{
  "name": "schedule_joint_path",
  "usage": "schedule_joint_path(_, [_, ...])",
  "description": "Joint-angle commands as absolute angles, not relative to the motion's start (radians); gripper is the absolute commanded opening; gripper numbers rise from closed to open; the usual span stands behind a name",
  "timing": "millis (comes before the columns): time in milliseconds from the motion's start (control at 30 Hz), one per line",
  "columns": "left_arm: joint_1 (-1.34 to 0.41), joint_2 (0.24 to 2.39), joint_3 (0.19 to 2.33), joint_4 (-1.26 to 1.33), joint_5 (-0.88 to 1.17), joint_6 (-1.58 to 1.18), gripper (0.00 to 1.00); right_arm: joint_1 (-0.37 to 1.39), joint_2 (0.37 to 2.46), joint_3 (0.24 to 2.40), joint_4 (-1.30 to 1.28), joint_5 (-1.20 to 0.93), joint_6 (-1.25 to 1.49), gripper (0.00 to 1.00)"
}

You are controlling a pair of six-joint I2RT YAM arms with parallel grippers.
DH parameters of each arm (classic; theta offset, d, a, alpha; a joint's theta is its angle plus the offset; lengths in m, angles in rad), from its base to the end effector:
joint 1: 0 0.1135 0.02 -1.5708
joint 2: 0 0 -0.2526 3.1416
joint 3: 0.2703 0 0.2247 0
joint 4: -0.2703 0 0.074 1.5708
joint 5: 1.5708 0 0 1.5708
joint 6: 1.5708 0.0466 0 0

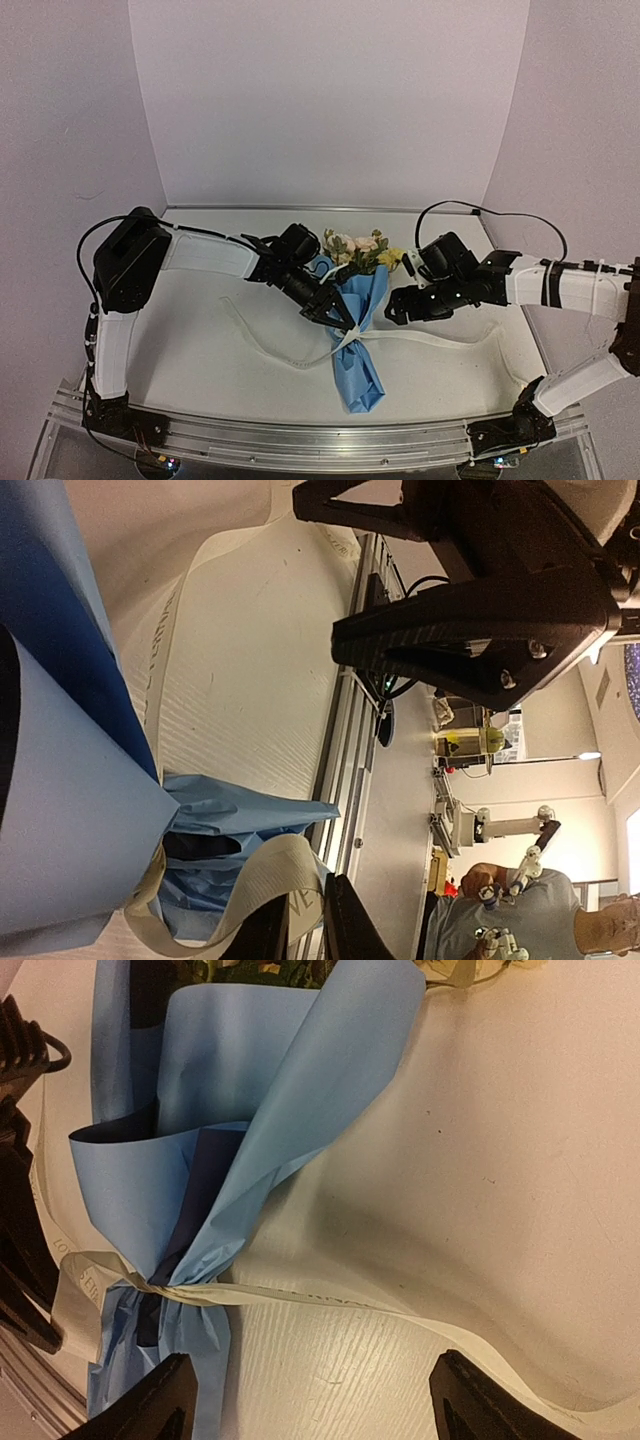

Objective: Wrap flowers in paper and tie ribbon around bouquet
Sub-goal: Cross the half-tied ribbon over the folded bouquet.

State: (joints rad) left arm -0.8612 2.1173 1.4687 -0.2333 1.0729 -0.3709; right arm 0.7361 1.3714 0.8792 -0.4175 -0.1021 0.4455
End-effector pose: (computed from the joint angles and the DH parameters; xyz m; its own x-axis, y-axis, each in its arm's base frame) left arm 0.2434 -0.3463 0.1720 -0.7320 0.5866 -0.3466 0.4945 0.1074 -0.8625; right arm 0.1918 0.1801 0.2166 -0.8357 -0.1786 -0.5194 -0.3925 0.8557 0.3372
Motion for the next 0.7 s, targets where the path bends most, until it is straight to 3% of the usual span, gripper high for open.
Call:
schedule_joint_path(0, [-0.862, 2.135, 1.536, -0.153, 1.096, -0.431, 0.1, 0.76, 1.319, 0.837, -0.324, -0.121, 0.514, 0.81])
schedule_joint_path(200, [-0.862, 2.147, 1.554, -0.15, 1.116, -0.485, 0.04, 0.8, 1.321, 0.736, -0.083, -0.211, 0.597, 0.77])
schedule_joint_path(500, [-0.861, 2.181, 1.636, -0.305, 1.136, -0.461, 0.0, 0.876, 1.403, 0.763, 0.033, -0.195, 0.646, 0.75])
schedule_joint_path(667, [-0.861, 2.181, 1.646, -0.316, 1.132, -0.464, 0.0, 0.905, 1.461, 0.796, 0.047, -0.188, 0.674, 0.62])
